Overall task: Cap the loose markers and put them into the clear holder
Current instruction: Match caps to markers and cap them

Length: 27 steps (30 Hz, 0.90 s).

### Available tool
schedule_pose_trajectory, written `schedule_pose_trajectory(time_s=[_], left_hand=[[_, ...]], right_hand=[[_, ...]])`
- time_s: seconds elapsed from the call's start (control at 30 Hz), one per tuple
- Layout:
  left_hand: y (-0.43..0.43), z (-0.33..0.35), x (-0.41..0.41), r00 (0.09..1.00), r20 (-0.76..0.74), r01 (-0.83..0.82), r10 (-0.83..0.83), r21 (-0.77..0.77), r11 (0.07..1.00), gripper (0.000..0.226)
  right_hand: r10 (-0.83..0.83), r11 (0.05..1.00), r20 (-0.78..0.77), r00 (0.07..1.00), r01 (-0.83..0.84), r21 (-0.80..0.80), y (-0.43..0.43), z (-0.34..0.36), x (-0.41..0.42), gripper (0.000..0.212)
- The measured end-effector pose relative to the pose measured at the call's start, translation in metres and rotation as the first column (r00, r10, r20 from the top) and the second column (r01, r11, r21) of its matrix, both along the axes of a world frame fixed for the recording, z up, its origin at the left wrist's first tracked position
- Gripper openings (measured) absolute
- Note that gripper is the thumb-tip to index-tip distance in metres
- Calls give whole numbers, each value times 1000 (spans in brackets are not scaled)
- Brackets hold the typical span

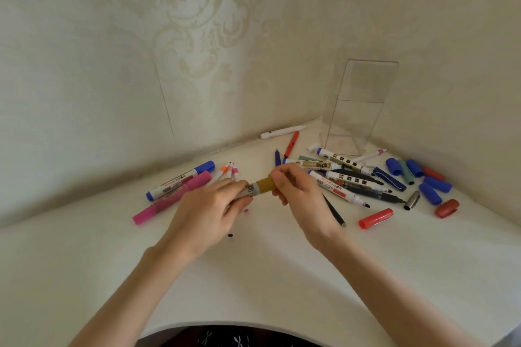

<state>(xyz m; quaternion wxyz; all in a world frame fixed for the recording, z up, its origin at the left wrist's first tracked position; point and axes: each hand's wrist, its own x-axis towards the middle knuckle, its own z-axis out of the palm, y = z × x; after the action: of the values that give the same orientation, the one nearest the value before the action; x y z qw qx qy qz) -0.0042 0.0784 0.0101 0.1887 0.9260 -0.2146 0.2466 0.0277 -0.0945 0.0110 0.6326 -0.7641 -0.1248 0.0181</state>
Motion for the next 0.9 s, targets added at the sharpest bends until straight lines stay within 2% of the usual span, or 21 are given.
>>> schedule_pose_trajectory(time_s=[0.07, 0.13, 0.17, 0.23, 0.3, 0.37, 0.43, 0.53, 0.6, 0.7, 0.77, 0.83, 0.9], left_hand=[[9, 4, 15, 982, -102, -168, 160, -70, 983, 21], [26, 7, 37, 913, -90, -408, 399, -137, 903, 20], [35, 8, 46, 868, -96, -496, 487, -135, 858, 22], [48, 3, 62, 798, -150, -593, 584, -19, 805, 28], [51, -5, 70, 754, -185, -622, 630, 106, 776, 29], [43, -11, 72, 750, -117, -632, 651, 163, 757, 26], [22, -11, 72, 791, -80, -598, 606, 102, 795, 25], [-30, -6, 73, 882, -181, -453, 435, -79, 888, 20], [-67, -1, 84, 877, -267, -431, 399, -73, 899, 23], [-98, -3, 104, 834, -272, -446, 480, 178, 877, 28], [-106, -7, 111, 799, -298, -473, 522, 224, 852, 24], [-107, -11, 112, 754, -328, -513, 569, 248, 822, 21], [-106, -10, 113, 708, -361, -545, 608, 268, 794, 20]], right_hand=[[-17, 984, -30, 999, 12, -177, 3, 2, 5, 26], [-102, 976, -8, 995, 99, -196, -4, 5, 9, 37], [-155, 969, 31, 987, 158, -188, -10, 6, 11, 37], [-220, 943, 90, 971, 235, -236, -22, 5, 12, 32], [-238, 932, 98, 966, 255, -256, -34, 1, 13, 31], [-239, 933, 77, 968, 251, -257, -44, -2, 12, 34], [-235, 921, 56, 970, 241, -306, -57, -3, 14, 38], [-308, 862, 83, 948, 315, -398, -83, -3, 21, 29], [-422, 770, 177, 889, 455, -448, -108, -3, 28, 23], [-531, 562, 352, 771, 631, -535, -151, -5, 43, 22], [-552, 485, 348, 758, 631, -605, -175, -10, 56, 18], [-532, 431, 316, 785, 573, -697, -187, -15, 68, 12], [-514, 374, 319, 796, 543, -752, -188, -19, 75, 22]])
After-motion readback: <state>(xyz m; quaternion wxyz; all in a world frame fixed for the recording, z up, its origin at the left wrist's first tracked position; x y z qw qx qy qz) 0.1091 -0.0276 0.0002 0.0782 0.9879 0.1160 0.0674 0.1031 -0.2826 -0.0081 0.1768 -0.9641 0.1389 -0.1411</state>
